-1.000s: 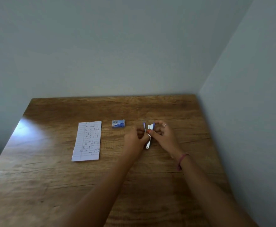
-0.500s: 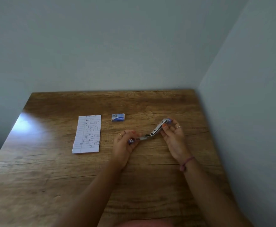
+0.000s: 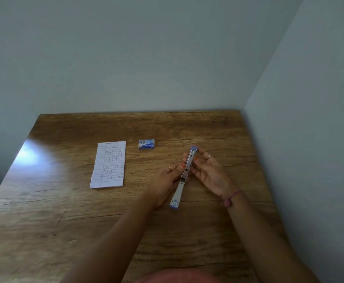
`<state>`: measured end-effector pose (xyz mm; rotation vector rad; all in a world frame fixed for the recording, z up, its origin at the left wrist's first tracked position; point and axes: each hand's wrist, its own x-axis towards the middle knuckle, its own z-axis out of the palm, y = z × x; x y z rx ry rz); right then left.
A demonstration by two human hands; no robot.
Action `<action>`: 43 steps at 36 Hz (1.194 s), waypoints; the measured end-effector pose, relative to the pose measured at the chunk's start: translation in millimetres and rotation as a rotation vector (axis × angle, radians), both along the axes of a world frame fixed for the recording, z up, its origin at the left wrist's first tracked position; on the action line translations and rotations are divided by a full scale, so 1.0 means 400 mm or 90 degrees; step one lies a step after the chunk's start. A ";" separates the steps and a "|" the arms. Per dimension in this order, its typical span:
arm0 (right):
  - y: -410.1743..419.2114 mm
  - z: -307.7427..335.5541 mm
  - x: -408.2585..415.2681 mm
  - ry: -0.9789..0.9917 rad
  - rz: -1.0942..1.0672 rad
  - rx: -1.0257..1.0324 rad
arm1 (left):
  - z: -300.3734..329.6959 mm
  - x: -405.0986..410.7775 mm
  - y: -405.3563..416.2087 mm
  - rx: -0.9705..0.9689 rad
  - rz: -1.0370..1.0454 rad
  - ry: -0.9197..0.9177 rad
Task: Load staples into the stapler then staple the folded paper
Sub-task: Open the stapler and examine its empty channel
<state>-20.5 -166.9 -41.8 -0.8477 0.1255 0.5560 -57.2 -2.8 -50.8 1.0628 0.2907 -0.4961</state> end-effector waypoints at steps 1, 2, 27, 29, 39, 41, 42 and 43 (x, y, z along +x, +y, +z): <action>0.001 -0.001 0.002 0.001 -0.002 -0.002 | -0.002 -0.001 -0.001 -0.001 0.005 0.004; 0.003 -0.003 0.005 0.000 -0.005 -0.011 | -0.003 -0.002 -0.001 -0.005 0.008 0.006; 0.068 0.045 0.011 -0.284 -0.058 -0.521 | -0.023 -0.002 -0.004 -0.084 0.069 -0.090; 0.068 0.051 0.015 -0.309 -0.037 -0.552 | -0.022 -0.001 -0.001 -0.081 0.067 -0.085; 0.060 0.074 0.036 -0.367 0.085 -0.639 | -0.022 0.005 0.000 -0.106 0.092 -0.071; 0.062 0.082 0.040 -0.385 0.103 -0.650 | -0.023 0.002 -0.002 -0.100 0.115 -0.075; 0.063 0.085 0.041 -0.400 0.108 -0.664 | -0.023 0.001 -0.003 -0.105 0.130 -0.082; 0.064 0.086 0.042 -0.417 0.109 -0.681 | -0.023 0.000 -0.003 -0.114 0.141 -0.091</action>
